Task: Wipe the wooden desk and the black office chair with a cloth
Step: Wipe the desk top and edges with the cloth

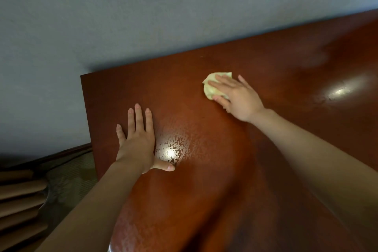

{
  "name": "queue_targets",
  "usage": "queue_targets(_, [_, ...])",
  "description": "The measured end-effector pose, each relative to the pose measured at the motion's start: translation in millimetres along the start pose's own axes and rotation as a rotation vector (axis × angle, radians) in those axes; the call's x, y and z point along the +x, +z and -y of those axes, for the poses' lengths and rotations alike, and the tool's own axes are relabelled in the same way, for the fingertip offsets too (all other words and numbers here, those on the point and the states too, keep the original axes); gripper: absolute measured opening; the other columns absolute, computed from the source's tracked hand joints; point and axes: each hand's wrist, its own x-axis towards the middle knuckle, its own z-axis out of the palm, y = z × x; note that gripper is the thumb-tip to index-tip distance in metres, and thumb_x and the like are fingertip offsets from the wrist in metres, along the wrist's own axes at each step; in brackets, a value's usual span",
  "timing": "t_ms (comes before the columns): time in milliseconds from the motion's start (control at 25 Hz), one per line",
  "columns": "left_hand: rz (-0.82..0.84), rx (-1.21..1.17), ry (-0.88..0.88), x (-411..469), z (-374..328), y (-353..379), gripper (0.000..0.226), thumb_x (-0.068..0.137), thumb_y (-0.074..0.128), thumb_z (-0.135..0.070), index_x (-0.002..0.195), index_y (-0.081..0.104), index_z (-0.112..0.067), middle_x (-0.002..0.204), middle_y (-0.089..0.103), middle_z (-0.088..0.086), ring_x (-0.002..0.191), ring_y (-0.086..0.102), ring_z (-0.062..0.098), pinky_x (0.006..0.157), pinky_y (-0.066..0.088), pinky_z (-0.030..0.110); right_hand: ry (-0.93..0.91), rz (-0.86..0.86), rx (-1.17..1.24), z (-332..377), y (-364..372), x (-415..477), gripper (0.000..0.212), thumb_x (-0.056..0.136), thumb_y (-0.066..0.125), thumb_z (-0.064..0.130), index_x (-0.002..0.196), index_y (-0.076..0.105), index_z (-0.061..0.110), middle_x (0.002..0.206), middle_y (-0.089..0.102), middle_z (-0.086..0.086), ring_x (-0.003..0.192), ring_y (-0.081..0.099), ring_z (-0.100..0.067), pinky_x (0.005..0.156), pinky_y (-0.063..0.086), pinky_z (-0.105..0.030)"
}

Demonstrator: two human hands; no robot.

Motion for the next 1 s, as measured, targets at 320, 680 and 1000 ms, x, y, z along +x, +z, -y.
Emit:
queue_targets(320, [-0.007,0.009,-0.013,3,-1,1,0.158,0.041,0.066,-0.082,0.128,-0.045,-0.009,0.142,-0.046,0.017,0.135,-0.037,0.032,0.112,-0.005,0.055,0.342,0.039,0.057,20,-8,99,0.05,0.1,0.032,0.042,0.147,0.026,0.03,0.157,0.016,-0.004,0.144,0.01,-0.026,0.115,0.007,-0.045])
queue_targets(680, [-0.031,0.026,-0.015,2,0,2,0.159,0.041,0.065,-0.083,0.133,-0.042,-0.01,0.144,-0.044,0.016,0.136,-0.035,0.031,0.114,-0.003,0.054,-0.061,0.043,0.085,127,8,97,0.045,0.097,0.04,0.039,0.143,0.035,0.037,0.156,0.022,0.0,0.144,0.015,-0.022,0.114,0.01,-0.042])
queue_targets(1000, [-0.037,0.054,-0.014,1,1,1,0.158,0.043,0.065,-0.084,0.136,-0.039,-0.008,0.145,-0.042,0.017,0.138,-0.033,0.032,0.114,-0.001,0.054,-0.375,0.043,0.083,102,23,-12,0.041,0.096,0.05,0.035,0.137,0.048,0.027,0.149,0.038,0.001,0.139,0.03,-0.019,0.116,0.016,-0.035])
